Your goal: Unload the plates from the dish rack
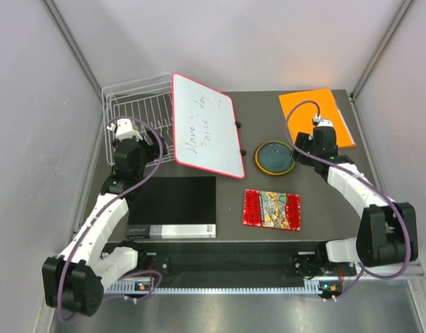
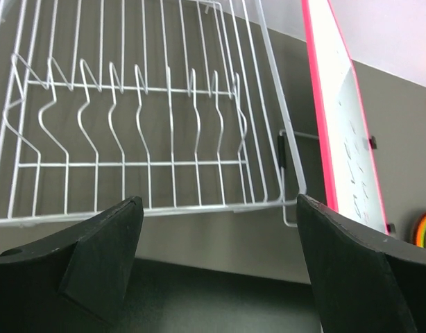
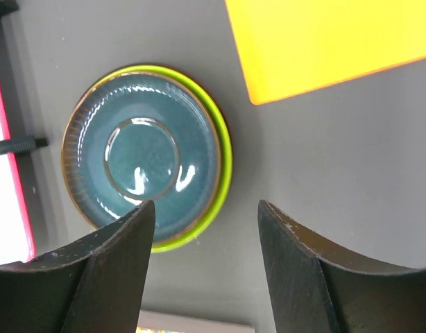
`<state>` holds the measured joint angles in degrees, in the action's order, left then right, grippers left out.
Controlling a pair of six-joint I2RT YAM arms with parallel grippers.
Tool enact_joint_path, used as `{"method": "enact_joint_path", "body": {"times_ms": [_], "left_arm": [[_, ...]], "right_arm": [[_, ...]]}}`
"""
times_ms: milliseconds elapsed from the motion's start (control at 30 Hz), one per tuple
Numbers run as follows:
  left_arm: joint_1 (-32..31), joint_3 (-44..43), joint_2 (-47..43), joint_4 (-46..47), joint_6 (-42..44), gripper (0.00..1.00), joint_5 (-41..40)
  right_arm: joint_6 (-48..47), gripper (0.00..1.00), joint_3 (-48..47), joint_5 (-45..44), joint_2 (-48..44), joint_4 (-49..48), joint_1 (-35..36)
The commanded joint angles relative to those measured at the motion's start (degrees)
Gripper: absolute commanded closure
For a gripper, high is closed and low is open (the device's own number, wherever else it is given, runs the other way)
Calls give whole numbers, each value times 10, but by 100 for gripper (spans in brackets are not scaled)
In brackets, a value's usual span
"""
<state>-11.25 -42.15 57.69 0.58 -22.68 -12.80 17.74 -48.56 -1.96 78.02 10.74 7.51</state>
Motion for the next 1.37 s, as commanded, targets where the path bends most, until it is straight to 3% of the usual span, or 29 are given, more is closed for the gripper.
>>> {"method": "enact_joint_path", "body": {"times_ms": [0, 233, 400, 567, 833, 1333], "left_arm": [[2, 15, -50, -25, -21, 6, 35], [-7, 104, -121, 5, -31, 8, 9], [-7, 131, -101, 61, 11, 7, -61], [-6, 132, -58, 138, 92, 5, -144], [-6, 145, -77, 131, 103, 5, -57], [-8, 143, -113, 112, 98, 8, -79]], "right_arm": [[25, 37, 43, -39, -96, -26, 5], [49, 33, 169, -99, -204, -92, 7], [51, 35, 201, -191, -192, -136, 14], [-14, 36, 218, -275, -190, -232, 71], [-37, 35, 245, -310, -226, -244, 93], [-47, 34, 266, -319, -258, -246, 93]]}}
